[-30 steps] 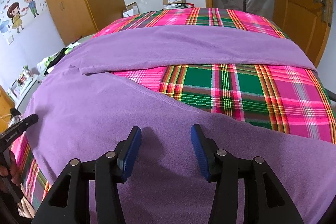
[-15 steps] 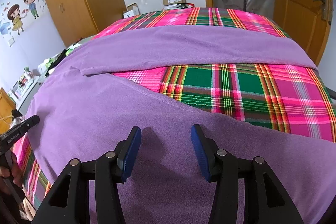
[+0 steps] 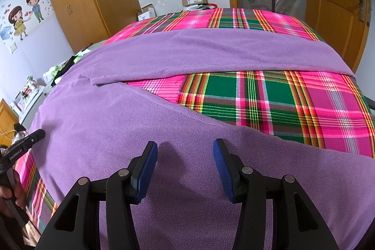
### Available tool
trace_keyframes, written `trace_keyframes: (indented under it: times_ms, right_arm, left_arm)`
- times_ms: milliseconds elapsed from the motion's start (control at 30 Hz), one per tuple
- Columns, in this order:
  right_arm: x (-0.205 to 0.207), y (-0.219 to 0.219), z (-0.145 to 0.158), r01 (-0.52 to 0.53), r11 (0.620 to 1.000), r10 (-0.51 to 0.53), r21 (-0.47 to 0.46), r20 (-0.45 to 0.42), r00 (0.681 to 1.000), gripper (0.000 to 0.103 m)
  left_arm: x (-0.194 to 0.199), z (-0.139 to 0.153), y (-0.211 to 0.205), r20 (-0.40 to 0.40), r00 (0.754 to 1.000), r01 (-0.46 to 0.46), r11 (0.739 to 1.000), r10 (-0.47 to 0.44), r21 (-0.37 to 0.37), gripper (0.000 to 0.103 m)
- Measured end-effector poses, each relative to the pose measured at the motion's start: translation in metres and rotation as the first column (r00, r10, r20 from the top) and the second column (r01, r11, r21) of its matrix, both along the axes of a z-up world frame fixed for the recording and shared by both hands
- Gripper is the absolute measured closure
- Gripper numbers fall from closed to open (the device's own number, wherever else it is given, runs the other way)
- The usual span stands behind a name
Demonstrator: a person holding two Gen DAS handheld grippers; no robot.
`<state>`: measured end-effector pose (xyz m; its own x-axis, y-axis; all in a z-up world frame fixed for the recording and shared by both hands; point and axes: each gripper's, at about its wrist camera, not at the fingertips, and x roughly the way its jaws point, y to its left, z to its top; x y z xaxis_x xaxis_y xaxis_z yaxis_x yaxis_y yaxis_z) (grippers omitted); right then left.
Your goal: Fold clothes
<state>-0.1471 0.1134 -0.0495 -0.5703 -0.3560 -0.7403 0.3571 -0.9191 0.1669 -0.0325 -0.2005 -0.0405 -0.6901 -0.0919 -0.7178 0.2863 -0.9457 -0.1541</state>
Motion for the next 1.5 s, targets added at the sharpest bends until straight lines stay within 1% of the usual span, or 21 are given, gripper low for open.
trace_keyframes:
  times_ms: [467, 767, 1500]
  right_arm:
    - [0.0009, -0.0021, -0.0002, 0.000, 1.000, 0.001, 0.024, -0.006, 1.000, 0.051]
    - [0.0008, -0.0020, 0.0000, 0.000, 1.000, 0.000, 0.023, -0.006, 1.000, 0.051]
    - [-0.0006, 0.0019, 0.0000, 0.004, 1.000, -0.004, -0.017, 0.003, 1.000, 0.051]
  left_arm:
    - [-0.0006, 0.0007, 0.0017, 0.005, 1.000, 0.001, 1.000, -0.001, -0.018, 0.093]
    - [-0.0010, 0.0003, -0.0006, 0.001, 1.000, -0.002, 1.000, 0.002, -0.005, 0.093]
    - [-0.0028, 0.0010, 0.0022, 0.009, 1.000, -0.004, 1.000, 0.005, -0.030, 0.093]
